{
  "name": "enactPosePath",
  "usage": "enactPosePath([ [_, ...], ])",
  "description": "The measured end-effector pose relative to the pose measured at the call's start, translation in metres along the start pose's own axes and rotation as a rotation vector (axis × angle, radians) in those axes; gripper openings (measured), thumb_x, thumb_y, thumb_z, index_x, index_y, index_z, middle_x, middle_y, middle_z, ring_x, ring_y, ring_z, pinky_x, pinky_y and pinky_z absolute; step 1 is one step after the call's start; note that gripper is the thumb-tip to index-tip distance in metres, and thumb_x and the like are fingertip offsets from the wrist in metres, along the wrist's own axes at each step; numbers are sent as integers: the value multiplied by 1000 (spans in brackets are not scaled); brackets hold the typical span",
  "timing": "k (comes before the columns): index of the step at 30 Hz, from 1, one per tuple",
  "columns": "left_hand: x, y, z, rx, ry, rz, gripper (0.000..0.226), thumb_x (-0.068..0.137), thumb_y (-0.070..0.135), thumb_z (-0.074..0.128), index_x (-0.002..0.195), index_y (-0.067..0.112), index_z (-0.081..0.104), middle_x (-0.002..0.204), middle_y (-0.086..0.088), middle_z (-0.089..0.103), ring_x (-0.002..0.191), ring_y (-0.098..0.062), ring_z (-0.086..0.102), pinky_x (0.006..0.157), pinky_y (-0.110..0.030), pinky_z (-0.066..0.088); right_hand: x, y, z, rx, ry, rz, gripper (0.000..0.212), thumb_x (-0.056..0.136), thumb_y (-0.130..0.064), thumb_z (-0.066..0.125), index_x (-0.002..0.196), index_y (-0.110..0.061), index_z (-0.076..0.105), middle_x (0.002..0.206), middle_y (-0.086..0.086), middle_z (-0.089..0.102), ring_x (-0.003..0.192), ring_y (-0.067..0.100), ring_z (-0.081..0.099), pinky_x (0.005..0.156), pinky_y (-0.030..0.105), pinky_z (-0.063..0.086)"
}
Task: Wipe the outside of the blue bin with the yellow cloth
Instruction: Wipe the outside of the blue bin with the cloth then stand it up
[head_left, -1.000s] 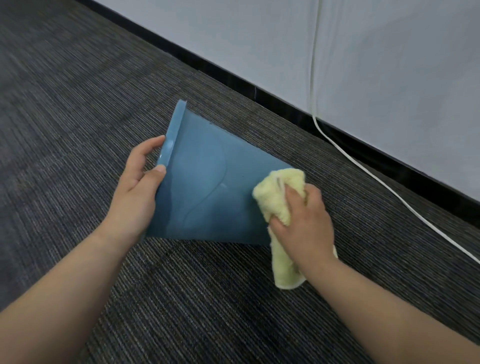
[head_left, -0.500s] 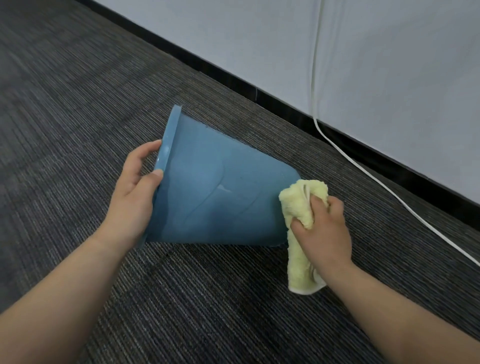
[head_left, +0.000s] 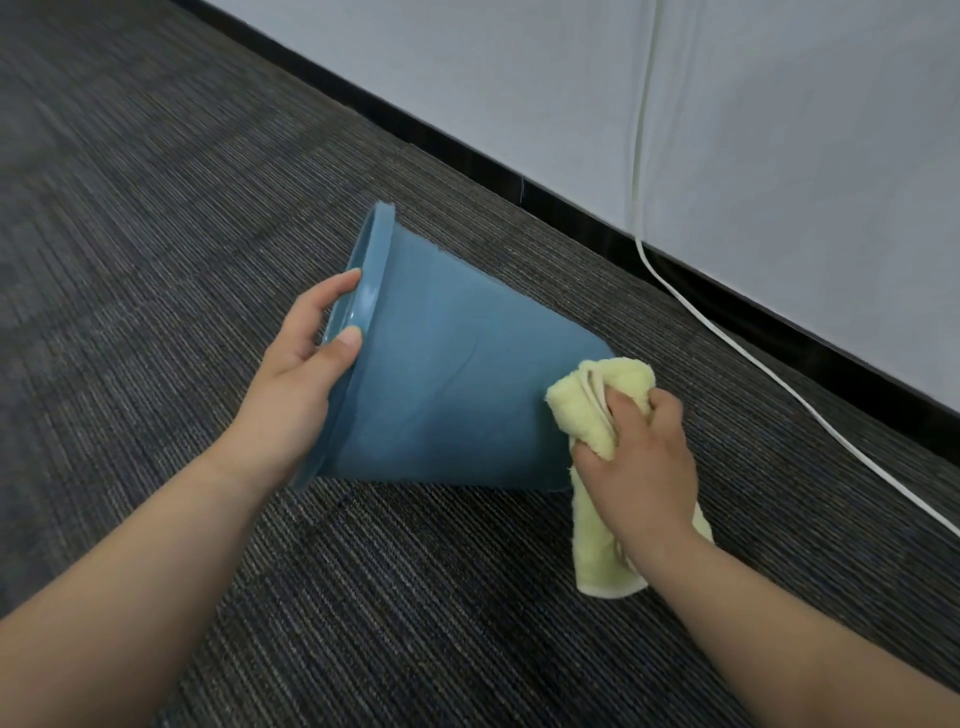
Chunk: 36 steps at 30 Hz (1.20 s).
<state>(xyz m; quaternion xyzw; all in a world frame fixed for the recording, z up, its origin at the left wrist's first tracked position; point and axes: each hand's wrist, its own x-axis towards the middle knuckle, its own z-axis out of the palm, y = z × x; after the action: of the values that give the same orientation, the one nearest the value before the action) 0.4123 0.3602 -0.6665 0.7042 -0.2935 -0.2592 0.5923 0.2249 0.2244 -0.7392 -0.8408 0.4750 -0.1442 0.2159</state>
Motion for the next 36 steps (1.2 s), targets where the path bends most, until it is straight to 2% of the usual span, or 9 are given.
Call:
enactPosePath([
  [3,0,1,5,-58,-24,-4,38,92,17,39,100,52,49,104,16,60,75,7,64,58,-12,51,4,-38,-11,108,63,-134,54,69,-23,68,120,-16,52,131,20,37,106,37,46,86,41,39],
  [6,-1,1,11,-100,-73,9,36,91,16,39,102,49,50,98,19,64,74,4,65,56,-14,51,0,-79,-21,130,124,-379,57,51,-18,80,106,-11,63,117,29,52,92,43,55,76,47,46],
  [13,3,-1,8,-155,-53,8,38,92,15,38,101,49,52,112,11,58,82,4,65,62,-13,51,-47,-95,-7,-174,-80,-698,53,44,-45,75,96,-36,67,107,0,68,70,17,62,63,19,46],
  [19,5,-2,6,-125,-55,12,36,92,17,40,102,50,52,99,16,65,76,0,67,58,-16,52,-22,-88,-16,-90,29,-533,65,35,-34,84,97,-25,67,105,14,66,71,27,62,63,29,49],
  [22,2,-4,4,-96,-41,18,37,92,16,39,101,50,52,104,17,62,78,3,66,60,-14,52,-39,-86,-7,-137,-35,-649,65,34,-42,80,96,-29,67,104,9,68,69,22,62,62,23,47],
  [25,3,-8,1,-60,3,7,37,92,14,39,95,48,52,86,31,66,74,9,63,56,-11,49,-40,-76,-2,-114,-43,-672,66,32,-45,81,95,-28,68,101,10,68,67,22,62,61,23,48],
  [29,4,-12,-9,1,36,-62,33,81,18,46,89,50,50,73,30,64,60,12,59,50,-11,46,-25,-54,-6,-99,51,-516,69,33,-34,84,97,-16,67,100,24,64,72,35,64,61,38,52],
  [32,6,-13,-15,45,12,-145,35,67,23,44,84,52,52,78,26,65,66,9,60,61,-22,44,-25,-35,-1,-148,5,-457,71,31,-30,88,97,-13,67,99,27,64,72,37,65,60,44,53],
  [36,8,-16,-16,78,21,-145,23,91,43,35,86,40,57,83,20,65,68,14,60,67,-23,42,-37,-20,10,-198,-64,-509,73,25,-37,86,93,-17,68,95,22,67,67,30,65,59,37,54],
])
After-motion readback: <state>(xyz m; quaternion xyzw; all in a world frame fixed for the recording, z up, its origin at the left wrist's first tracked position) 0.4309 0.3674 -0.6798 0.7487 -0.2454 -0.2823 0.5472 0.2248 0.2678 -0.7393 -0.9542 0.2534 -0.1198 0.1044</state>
